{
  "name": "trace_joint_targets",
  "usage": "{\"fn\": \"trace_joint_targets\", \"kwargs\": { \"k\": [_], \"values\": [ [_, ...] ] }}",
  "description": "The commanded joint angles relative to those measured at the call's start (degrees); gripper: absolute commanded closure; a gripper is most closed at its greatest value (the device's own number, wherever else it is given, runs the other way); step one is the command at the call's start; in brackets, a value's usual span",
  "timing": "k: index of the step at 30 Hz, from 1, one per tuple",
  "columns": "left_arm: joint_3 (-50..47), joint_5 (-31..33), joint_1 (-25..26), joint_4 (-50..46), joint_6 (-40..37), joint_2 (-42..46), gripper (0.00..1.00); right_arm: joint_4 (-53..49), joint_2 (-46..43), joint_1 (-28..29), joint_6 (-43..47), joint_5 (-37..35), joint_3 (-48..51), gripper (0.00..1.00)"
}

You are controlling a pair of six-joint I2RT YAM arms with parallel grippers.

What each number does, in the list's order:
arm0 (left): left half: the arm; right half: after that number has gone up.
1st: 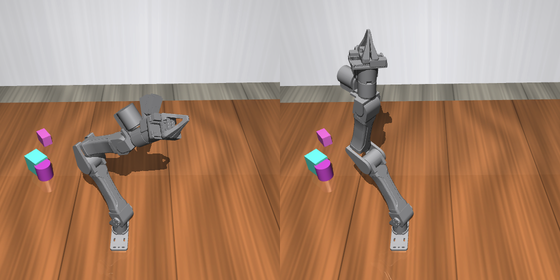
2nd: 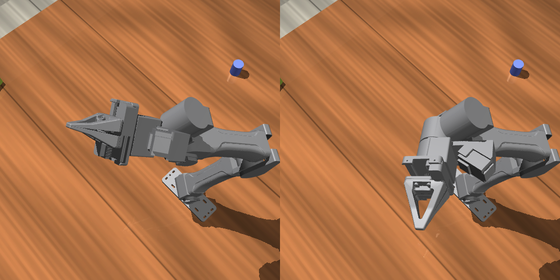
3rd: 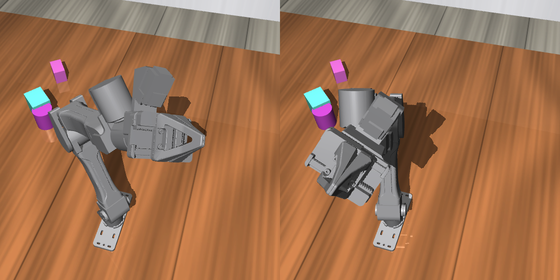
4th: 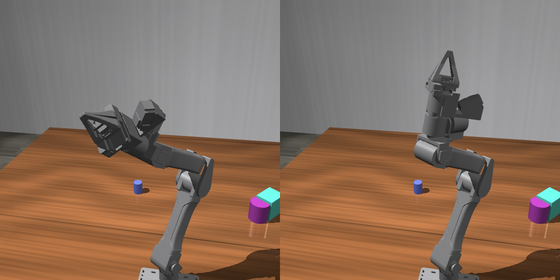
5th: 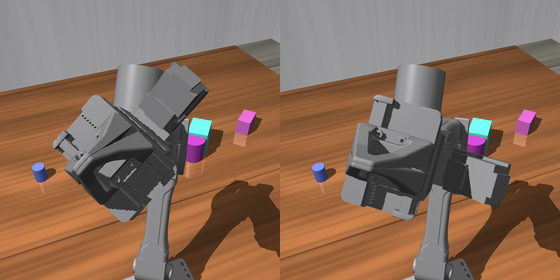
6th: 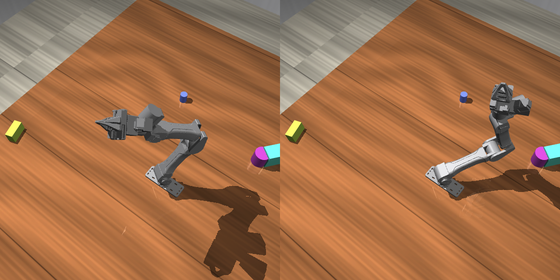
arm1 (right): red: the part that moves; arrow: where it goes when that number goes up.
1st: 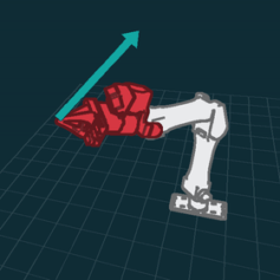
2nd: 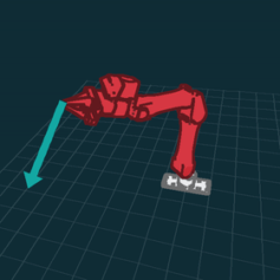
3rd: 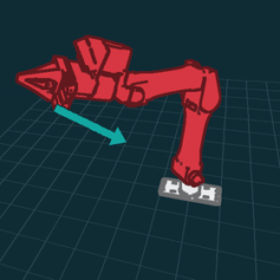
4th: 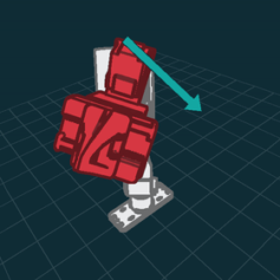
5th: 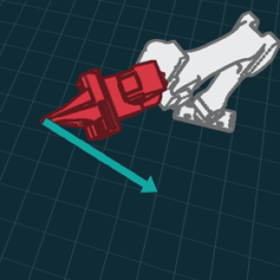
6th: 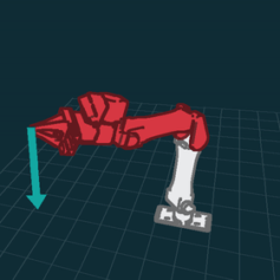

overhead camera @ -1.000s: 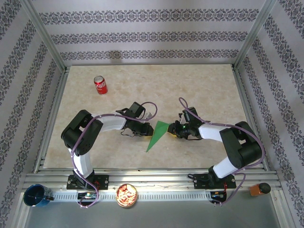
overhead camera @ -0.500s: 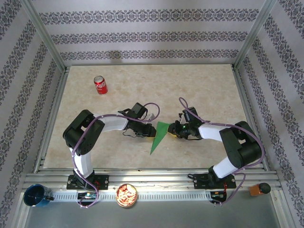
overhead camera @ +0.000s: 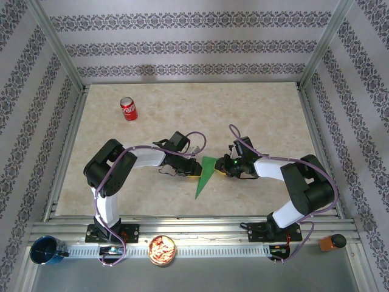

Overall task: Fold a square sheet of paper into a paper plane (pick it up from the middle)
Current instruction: Move a paper plane to the center of the table.

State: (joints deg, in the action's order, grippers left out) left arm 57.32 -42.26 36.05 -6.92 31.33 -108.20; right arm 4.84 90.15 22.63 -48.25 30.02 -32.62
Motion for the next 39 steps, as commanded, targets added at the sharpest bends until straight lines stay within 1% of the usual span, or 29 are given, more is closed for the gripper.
{"fn": "trace_joint_targets", "kwargs": {
  "k": [1, 10, 18, 25, 27, 30, 32, 34, 36, 39],
  "values": [
    [1.52, -2.07, 0.77, 2.15, 0.7, -1.31, 0.75, 6.56, 4.95, 2.59, -0.33, 1.62, -0.43, 0.75],
    [1.04, -4.04, 0.78, 5.81, 3.11, -2.19, 0.75, 6.76, 5.04, 2.59, -0.34, 1.53, -0.18, 0.75],
    [0.28, -4.59, 0.77, 7.84, 4.62, -2.24, 0.79, 6.71, 5.15, 2.59, -0.2, 1.71, 0.01, 0.75],
    [0.18, -5.18, 0.77, 8.08, 4.96, -0.63, 0.95, 6.06, 3.49, 2.5, -0.26, 1.53, -0.01, 0.75],
    [-0.07, -4.01, 0.77, 7.66, 4.92, 0.64, 0.99, 5.54, 2.06, 2.42, -0.37, 1.53, -0.03, 0.74],
    [-0.74, -0.55, 0.77, 6.79, 4.87, 3.61, 1.0, 3.97, -0.92, 2.25, -0.27, 1.29, -0.47, 0.7],
    [-1.35, 2.11, 0.77, 6.21, 5.0, 6.18, 1.0, 3.14, -3.2, 2.15, -0.55, 1.18, -0.52, 0.66],
    [-1.0, 6.33, 0.77, 2.84, 3.94, 8.28, 1.0, 2.89, -5.49, 2.15, -1.29, 1.17, -0.43, 0.62],
    [-0.1, 11.86, 0.98, -2.07, 2.0, 10.27, 1.0, 3.26, -7.44, 2.2, -2.83, 1.42, -0.56, 0.58],
    [1.16, 16.35, 0.95, -6.56, 0.47, 11.35, 1.0, 5.26, -8.64, 2.52, -5.91, 3.11, -1.36, 0.57]
  ]
}}
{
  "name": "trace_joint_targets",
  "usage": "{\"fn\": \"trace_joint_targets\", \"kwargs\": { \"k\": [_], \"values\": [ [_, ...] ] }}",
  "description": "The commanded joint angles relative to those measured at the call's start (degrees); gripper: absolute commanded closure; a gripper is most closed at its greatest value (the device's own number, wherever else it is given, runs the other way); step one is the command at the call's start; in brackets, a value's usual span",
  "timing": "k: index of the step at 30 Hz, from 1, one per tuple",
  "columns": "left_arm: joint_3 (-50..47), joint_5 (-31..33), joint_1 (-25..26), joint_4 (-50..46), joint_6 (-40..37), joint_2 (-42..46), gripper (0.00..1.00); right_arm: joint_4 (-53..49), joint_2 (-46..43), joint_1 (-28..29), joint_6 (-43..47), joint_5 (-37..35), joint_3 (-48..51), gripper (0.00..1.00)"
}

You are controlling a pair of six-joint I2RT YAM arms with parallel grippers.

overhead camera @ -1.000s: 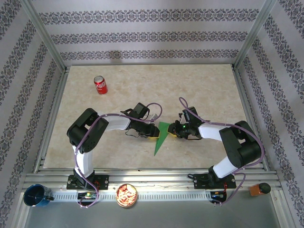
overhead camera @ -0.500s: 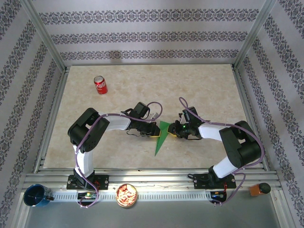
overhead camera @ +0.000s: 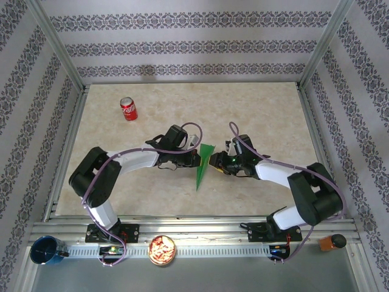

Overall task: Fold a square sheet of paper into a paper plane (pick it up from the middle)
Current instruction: Move a paper plane to the center of the table.

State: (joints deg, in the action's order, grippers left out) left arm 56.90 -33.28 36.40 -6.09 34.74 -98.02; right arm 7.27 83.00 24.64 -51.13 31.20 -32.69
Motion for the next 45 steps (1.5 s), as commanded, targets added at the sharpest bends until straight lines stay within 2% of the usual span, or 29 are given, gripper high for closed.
{"fn": "trace_joint_targets", "kwargs": {
  "k": [1, 6, 10, 16, 20, 40, 43, 45],
  "values": [
    [2.16, 8.05, 0.6, -8.65, -3.3, 1.09, 1.0, 3.32, -1.98, 0.93, -3.62, 1.71, -1.62, 0.56],
    [3.97, 10.4, 0.69, -12.22, -4.29, 0.68, 1.0, 1.72, -1.4, 3.71, -5.08, -0.1, -5.25, 0.54],
    [3.84, 10.57, 0.71, -12.24, -3.98, 0.57, 1.0, 1.62, 2.58, 5.41, -9.12, -3.89, -6.7, 0.53],
    [3.74, 10.07, 0.69, -12.36, -4.02, 0.41, 1.0, 3.3, 8.57, 6.73, -11.0, -3.66, -10.26, 0.55],
    [3.8, 10.56, 0.69, -12.8, -4.12, 0.33, 1.0, 1.97, 10.38, 7.04, -9.75, -2.73, -12.13, 0.59],
    [4.33, 11.09, 0.68, -13.95, -3.62, -1.54, 1.0, 3.35, 13.06, 5.24, -8.66, -0.71, -8.09, 0.9],
    [4.26, 10.63, 0.73, -13.87, -4.04, -1.78, 0.95, 3.55, 13.11, 5.26, -8.24, -0.38, -8.42, 0.93],
    [3.9, 9.09, 0.64, -13.16, -4.8, -1.83, 0.88, 4.4, 12.97, 5.33, -8.13, 0.33, -8.62, 0.94]
  ]
}}
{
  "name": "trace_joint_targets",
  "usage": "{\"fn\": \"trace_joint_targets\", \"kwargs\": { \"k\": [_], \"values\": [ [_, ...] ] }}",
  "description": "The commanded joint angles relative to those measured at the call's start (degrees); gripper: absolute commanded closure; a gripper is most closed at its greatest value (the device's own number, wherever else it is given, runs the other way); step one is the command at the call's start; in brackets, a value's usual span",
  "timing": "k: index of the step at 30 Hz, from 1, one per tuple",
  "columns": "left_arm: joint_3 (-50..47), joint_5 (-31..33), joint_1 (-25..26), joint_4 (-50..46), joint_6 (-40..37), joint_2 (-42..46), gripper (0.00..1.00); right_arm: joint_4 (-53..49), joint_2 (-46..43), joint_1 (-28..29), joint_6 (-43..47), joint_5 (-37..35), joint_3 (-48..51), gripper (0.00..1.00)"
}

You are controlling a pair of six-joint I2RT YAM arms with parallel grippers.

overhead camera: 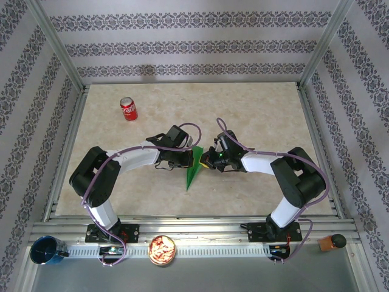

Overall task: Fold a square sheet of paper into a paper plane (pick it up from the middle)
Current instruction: Move a paper plane to the center of the table.

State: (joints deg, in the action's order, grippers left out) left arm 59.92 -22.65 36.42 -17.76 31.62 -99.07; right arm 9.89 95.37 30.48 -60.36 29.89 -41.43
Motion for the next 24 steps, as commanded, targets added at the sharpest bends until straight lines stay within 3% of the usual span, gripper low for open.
{"fn": "trace_joint_targets", "kwargs": {
  "k": [1, 11, 24],
  "values": [
    [0.58, -2.63, 0.66, -0.64, -1.88, -0.58, 0.85, 2.36, 0.7, -0.51, 0.97, 2.15, -0.01, 0.94],
    [-0.5, -3.41, 0.7, -0.67, -2.25, -0.3, 0.66, 1.82, 0.96, -0.51, 0.73, 2.02, -0.67, 0.94],
    [-1.06, -1.23, 1.41, -4.63, 1.38, 0.53, 0.61, 2.32, 1.17, 0.17, -0.42, 0.7, -0.58, 0.97]
  ]
}}
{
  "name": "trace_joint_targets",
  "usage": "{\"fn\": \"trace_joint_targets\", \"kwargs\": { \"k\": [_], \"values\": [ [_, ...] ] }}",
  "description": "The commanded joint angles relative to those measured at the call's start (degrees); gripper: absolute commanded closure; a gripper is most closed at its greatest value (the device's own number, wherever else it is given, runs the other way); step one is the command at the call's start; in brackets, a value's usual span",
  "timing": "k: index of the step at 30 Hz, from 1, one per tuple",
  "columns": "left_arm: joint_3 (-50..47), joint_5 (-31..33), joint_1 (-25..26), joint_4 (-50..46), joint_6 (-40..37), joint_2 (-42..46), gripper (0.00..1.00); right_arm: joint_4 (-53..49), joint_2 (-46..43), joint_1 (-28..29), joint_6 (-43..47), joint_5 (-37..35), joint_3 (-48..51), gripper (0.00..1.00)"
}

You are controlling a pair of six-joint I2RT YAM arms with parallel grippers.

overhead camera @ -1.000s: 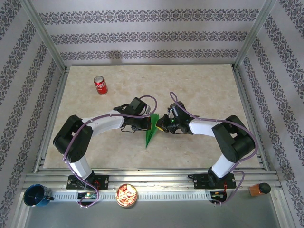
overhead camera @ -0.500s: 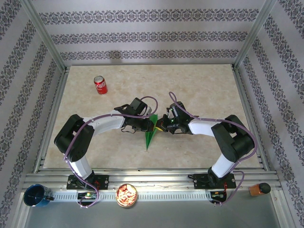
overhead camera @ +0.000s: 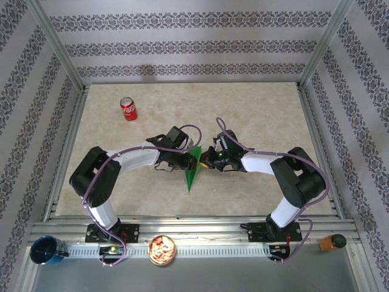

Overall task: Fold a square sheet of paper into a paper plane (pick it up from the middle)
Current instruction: Move a paper plane to the center of the table.

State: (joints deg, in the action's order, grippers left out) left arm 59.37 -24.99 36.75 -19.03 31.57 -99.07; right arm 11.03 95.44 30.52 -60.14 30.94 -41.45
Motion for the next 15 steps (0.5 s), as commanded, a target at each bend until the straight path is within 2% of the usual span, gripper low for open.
{"fn": "trace_joint_targets", "kwargs": {
  "k": [1, 15],
  "values": [
    [-0.52, 1.82, 1.31, -3.8, 1.64, 0.5, 0.61, 1.23, 1.15, 0.15, -0.76, -0.4, -0.56, 0.97],
    [0.81, 2.36, 2.62, -7.37, 0.99, -0.9, 0.6, 1.84, 1.5, 0.33, -1.47, -0.71, -0.3, 0.98]
  ]
}}
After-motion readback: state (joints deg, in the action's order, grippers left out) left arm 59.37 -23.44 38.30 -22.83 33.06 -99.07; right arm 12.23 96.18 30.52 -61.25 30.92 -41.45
